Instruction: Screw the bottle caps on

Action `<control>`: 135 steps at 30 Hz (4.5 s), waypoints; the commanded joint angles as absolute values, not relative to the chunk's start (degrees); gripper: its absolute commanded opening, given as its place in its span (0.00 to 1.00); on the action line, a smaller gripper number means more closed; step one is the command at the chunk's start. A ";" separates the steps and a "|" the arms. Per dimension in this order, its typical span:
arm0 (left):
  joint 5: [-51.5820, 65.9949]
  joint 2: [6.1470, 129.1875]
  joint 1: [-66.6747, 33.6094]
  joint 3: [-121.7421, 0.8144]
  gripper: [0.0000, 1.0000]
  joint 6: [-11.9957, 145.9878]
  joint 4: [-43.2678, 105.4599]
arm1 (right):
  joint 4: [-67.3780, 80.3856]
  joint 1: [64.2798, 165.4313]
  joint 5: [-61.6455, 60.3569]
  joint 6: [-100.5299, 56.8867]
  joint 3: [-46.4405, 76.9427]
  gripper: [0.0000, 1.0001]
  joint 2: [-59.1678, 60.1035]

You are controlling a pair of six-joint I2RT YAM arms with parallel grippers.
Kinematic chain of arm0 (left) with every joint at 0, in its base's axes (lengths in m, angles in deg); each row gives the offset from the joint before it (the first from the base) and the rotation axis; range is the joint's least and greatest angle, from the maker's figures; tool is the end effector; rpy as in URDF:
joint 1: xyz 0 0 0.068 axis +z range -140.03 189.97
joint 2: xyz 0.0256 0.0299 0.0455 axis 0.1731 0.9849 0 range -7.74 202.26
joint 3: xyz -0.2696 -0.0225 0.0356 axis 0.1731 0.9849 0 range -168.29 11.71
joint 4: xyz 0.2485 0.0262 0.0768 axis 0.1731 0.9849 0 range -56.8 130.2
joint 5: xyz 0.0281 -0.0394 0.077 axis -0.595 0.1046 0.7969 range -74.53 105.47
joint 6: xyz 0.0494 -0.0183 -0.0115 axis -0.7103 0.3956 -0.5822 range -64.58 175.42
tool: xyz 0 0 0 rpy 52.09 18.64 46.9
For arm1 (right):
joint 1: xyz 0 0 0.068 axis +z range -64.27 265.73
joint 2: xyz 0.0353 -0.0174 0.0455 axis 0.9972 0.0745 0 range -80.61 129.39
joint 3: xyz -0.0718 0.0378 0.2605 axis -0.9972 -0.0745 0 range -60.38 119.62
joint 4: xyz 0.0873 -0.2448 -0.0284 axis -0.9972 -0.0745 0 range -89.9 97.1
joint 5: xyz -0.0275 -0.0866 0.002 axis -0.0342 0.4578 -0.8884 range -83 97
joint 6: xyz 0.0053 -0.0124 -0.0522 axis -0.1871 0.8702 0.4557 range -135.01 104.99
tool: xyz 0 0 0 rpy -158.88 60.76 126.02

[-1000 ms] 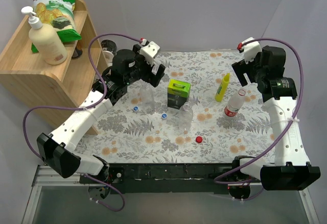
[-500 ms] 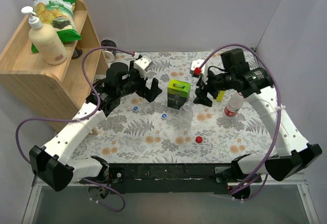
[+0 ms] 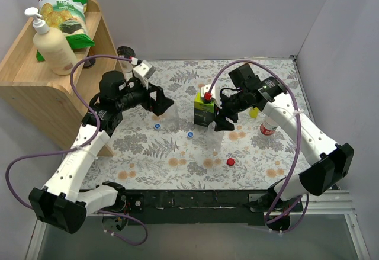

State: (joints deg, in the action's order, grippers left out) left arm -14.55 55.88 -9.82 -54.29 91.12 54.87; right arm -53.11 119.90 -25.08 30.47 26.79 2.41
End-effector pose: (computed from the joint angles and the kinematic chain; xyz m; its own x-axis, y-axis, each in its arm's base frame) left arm 0.2235 -0.0994 0.3856 -0.6828 -0.2914 -0.6700 0.4174 0.5971 -0.6850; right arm 0.2260 0.1764 0.3668 0.0330 -0.7078 -0.7056 -0.9951 0.0425 -0.0891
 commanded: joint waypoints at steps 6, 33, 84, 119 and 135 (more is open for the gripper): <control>-20.39 54.05 -8.84 -53.33 0.98 90.31 56.05 | -50.48 120.45 -21.92 30.17 22.68 0.61 2.27; -29.79 53.60 -22.63 -39.62 0.98 74.07 43.66 | -57.82 122.91 -30.17 19.70 49.17 0.08 4.27; -30.15 65.47 -27.65 -36.11 0.90 83.01 19.49 | -56.27 124.31 -38.09 17.60 58.97 0.01 11.41; -25.23 64.42 -27.65 -32.33 0.79 86.61 14.84 | -57.50 125.89 -36.42 16.46 66.00 0.01 13.08; -28.21 65.91 -27.65 -32.77 0.47 86.53 14.48 | -55.48 125.89 -38.97 14.26 64.77 0.01 12.81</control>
